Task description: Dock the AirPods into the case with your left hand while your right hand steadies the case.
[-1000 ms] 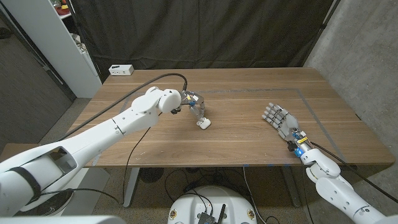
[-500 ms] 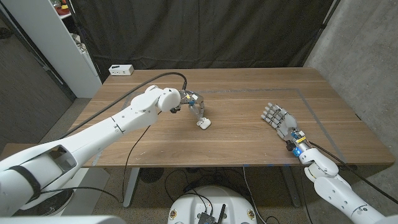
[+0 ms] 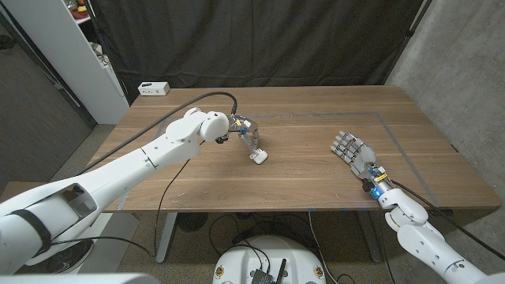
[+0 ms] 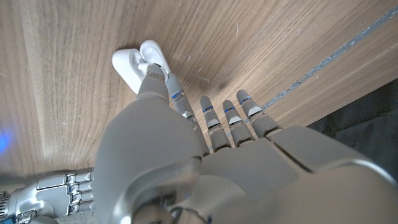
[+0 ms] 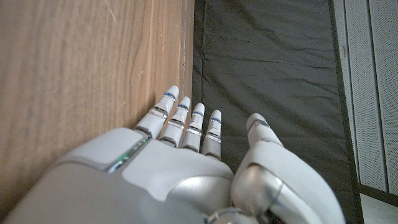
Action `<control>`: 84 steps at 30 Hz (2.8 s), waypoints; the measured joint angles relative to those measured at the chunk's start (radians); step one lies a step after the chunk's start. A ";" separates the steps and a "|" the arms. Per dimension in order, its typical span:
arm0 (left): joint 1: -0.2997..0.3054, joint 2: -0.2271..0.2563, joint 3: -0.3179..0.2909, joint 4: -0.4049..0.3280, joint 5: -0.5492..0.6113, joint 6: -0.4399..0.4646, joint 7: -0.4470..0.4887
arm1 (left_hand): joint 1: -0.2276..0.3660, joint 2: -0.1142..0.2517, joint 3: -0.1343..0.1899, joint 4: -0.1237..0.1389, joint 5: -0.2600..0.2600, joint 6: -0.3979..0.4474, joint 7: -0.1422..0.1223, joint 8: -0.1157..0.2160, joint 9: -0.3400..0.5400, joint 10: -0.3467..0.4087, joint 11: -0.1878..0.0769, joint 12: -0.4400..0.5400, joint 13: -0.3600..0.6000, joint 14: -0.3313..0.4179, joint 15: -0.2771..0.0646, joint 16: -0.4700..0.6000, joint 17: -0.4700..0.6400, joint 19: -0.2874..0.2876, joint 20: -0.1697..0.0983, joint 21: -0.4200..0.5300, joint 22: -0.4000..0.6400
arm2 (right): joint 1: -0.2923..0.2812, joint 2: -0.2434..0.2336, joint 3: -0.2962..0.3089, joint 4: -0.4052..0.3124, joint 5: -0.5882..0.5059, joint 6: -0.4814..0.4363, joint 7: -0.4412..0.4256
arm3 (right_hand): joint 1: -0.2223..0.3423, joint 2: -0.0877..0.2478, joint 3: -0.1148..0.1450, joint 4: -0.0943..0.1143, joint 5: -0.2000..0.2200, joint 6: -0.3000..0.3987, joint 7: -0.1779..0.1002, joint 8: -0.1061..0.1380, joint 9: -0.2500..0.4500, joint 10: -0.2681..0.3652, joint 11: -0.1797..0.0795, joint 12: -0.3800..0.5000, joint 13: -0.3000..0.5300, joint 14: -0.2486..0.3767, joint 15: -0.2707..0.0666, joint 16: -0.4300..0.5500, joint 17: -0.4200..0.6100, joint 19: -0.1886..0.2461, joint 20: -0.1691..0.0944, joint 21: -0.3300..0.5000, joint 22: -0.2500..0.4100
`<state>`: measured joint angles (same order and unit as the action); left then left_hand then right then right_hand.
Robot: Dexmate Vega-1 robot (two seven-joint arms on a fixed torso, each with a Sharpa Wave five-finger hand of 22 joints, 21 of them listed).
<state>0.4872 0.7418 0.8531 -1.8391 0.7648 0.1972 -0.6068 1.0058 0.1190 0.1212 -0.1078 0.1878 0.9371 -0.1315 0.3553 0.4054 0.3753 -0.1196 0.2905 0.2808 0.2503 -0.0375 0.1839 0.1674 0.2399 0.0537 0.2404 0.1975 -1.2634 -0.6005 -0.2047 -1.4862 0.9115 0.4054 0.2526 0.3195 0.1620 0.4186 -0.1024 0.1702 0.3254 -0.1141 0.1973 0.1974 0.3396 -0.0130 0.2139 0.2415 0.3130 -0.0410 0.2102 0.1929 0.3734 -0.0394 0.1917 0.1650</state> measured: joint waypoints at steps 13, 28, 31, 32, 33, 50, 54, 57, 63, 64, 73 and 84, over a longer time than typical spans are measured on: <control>0.005 -0.002 0.000 -0.009 0.009 0.009 -0.012 | 0.000 0.000 -0.003 -0.003 0.000 0.000 0.000 -0.003 -0.005 0.000 0.000 -0.006 0.000 0.000 0.000 0.000 0.000 0.000 0.000 0.000 0.000 | -0.005 0.004 0.001 0.006 0.001 0.012 0.004 | 0.000 0.000 0.000 0.000 0.000 0.000 0.000 0.000 0.000 0.000 0.000 0.000 0.000 0.000 0.000 0.000 0.000 0.000 0.000 0.000 0.000; -0.002 -0.017 0.011 -0.005 0.015 0.018 -0.032 | 0.000 0.000 0.002 -0.007 0.000 0.000 0.000 -0.002 -0.005 0.000 0.000 -0.006 0.005 0.000 0.000 0.000 0.000 0.000 0.000 0.000 0.000 | 0.002 0.011 0.004 0.024 0.011 0.016 0.018 | -0.004 0.004 0.000 0.000 0.000 0.000 0.000 0.000 0.000 0.000 0.000 0.000 0.000 0.000 0.000 0.000 0.000 0.000 0.000 0.000 0.000; -0.002 -0.018 0.013 -0.005 0.016 0.021 -0.035 | 0.000 0.000 0.002 -0.007 0.000 0.000 0.000 -0.002 -0.003 0.000 0.000 -0.006 0.005 0.000 0.000 0.000 0.000 0.000 0.000 0.000 0.000 | 0.004 0.013 0.004 0.027 0.012 0.017 0.021 | -0.004 0.004 0.000 0.000 0.000 0.000 0.000 0.000 0.000 0.000 0.000 0.000 0.000 0.000 0.000 0.000 0.000 0.000 0.000 0.000 0.000; -0.002 -0.018 0.013 -0.006 0.017 0.023 -0.036 | 0.000 0.000 0.002 -0.007 0.000 0.000 0.000 -0.002 -0.001 0.000 0.000 -0.006 0.005 0.000 0.000 0.000 0.000 0.000 0.000 0.000 0.000 | 0.004 0.013 0.004 0.028 0.013 0.017 0.022 | -0.004 0.004 0.000 0.000 0.000 0.000 0.000 0.000 0.000 0.000 0.000 0.000 0.000 0.000 0.000 0.000 0.000 0.000 0.000 0.000 0.000; -0.002 -0.018 0.013 -0.007 0.017 0.024 -0.036 | 0.000 0.000 0.002 -0.007 0.000 0.000 0.000 -0.002 -0.001 0.000 0.000 -0.006 0.005 0.000 0.000 0.000 0.000 0.000 0.000 0.000 0.000 | 0.004 0.014 0.004 0.028 0.013 0.018 0.024 | -0.004 0.004 0.000 0.000 0.000 0.000 0.000 0.000 0.000 0.000 0.000 0.000 0.000 0.000 0.000 0.000 0.000 0.000 0.000 0.000 0.000; 0.022 -0.007 0.008 -0.047 0.025 0.044 -0.035 | 0.000 -0.001 0.002 -0.007 -0.004 0.005 0.006 -0.004 -0.001 0.000 0.000 -0.010 0.005 0.000 0.000 0.000 0.003 0.000 0.000 0.000 0.000 | -0.011 -0.086 -0.040 -0.071 -0.216 -0.012 -0.070 | 0.039 0.015 0.036 -0.024 0.008 0.048 -0.046 0.016 0.000 0.108 -0.080 0.032 0.000 0.046 0.000 0.023 0.014 0.023 0.027 0.005 0.005; 0.031 0.000 0.004 -0.057 0.029 0.050 -0.035 | 0.000 -0.001 0.002 -0.007 -0.004 0.004 0.007 -0.007 0.001 0.000 0.000 -0.010 0.005 0.000 0.000 0.000 0.003 0.000 0.000 0.000 0.000 | -0.003 -0.160 -0.073 -0.137 -0.339 -0.030 -0.115 | 0.052 0.021 0.040 -0.028 0.008 0.041 -0.070 0.010 0.000 0.161 -0.106 0.045 0.000 0.026 -0.002 0.023 0.019 0.017 0.020 0.005 0.005; 0.037 0.003 0.001 -0.063 0.032 0.053 -0.034 | 0.000 -0.001 0.002 -0.007 -0.004 0.004 0.007 -0.004 0.001 0.000 0.000 -0.010 0.005 0.000 0.000 0.000 0.003 0.000 0.000 0.000 0.000 | 0.011 -0.196 -0.093 -0.165 -0.419 -0.043 -0.137 | 0.068 0.020 0.044 -0.032 0.014 0.096 -0.083 0.025 0.000 0.159 -0.105 0.037 0.000 -0.016 0.000 0.013 0.019 0.001 0.005 0.000 0.005; 0.048 0.010 -0.003 -0.075 0.038 0.058 -0.032 | 0.000 -0.001 0.005 -0.010 -0.004 0.006 0.013 -0.004 0.001 0.000 0.000 -0.010 0.005 0.000 0.000 0.000 0.003 0.000 0.000 0.000 0.000 | 0.041 -0.250 -0.130 -0.205 -0.569 -0.065 -0.165 | 0.083 0.013 0.048 -0.028 0.015 0.219 -0.071 0.052 0.005 0.069 -0.102 -0.004 0.000 -0.103 0.001 -0.005 0.017 -0.034 0.013 0.000 0.005; 0.051 0.011 -0.004 -0.077 0.038 0.058 -0.032 | 0.000 -0.001 0.005 -0.010 -0.004 0.005 0.013 -0.004 0.001 0.004 0.004 -0.010 0.005 0.000 0.000 0.000 0.003 0.000 0.000 0.000 0.000 | 0.043 -0.252 -0.132 -0.207 -0.599 -0.070 -0.169 | 0.082 0.014 0.048 -0.028 0.015 0.238 -0.076 0.055 0.005 0.058 -0.104 -0.004 0.000 -0.114 0.001 -0.005 0.016 -0.043 0.013 -0.004 0.005; 0.067 0.018 -0.011 -0.089 0.046 0.062 -0.027 | 0.000 -0.001 0.006 -0.011 -0.006 0.004 0.014 -0.004 0.001 0.005 0.005 -0.009 0.005 0.000 0.000 0.000 0.002 0.000 0.000 0.000 0.003 | 0.094 -0.316 -0.190 -0.265 -0.795 -0.090 -0.201 | 0.090 0.013 0.048 -0.028 0.015 0.346 -0.091 0.062 0.008 -0.020 -0.107 -0.018 0.000 -0.187 0.003 -0.012 0.007 -0.105 0.014 -0.011 0.002; 0.078 0.020 -0.014 -0.096 0.057 0.063 -0.025 | 0.000 -0.001 0.002 -0.015 -0.007 0.006 0.012 -0.007 0.001 0.005 0.005 -0.009 0.005 0.000 0.000 0.000 0.000 0.000 0.000 0.000 0.005 | 0.137 -0.341 -0.246 -0.302 -1.023 -0.121 -0.256 | 0.066 0.013 0.025 -0.006 0.011 0.402 -0.091 0.033 -0.001 -0.135 -0.130 -0.025 -0.005 -0.288 0.005 -0.020 0.007 -0.213 0.002 -0.012 0.002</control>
<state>0.5652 0.7617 0.8396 -1.9354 0.8219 0.2598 -0.6322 1.0057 0.1183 0.1227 -0.1233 0.1805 0.9432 -0.1197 0.3482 0.4064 0.3805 -0.1143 0.2813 0.2855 0.2502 -0.0375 0.1839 0.1674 0.2399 0.0537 0.2404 0.2026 -1.1262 -0.9411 -0.4507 -1.7885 -0.1112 0.2840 -0.0029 0.3853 0.1751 0.4440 -0.1085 0.1810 0.7273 -0.2050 0.2299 0.1966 0.2044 -0.1433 0.1885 0.2367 0.0251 -0.0357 0.1907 0.1997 0.1607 -0.0377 0.1801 0.1674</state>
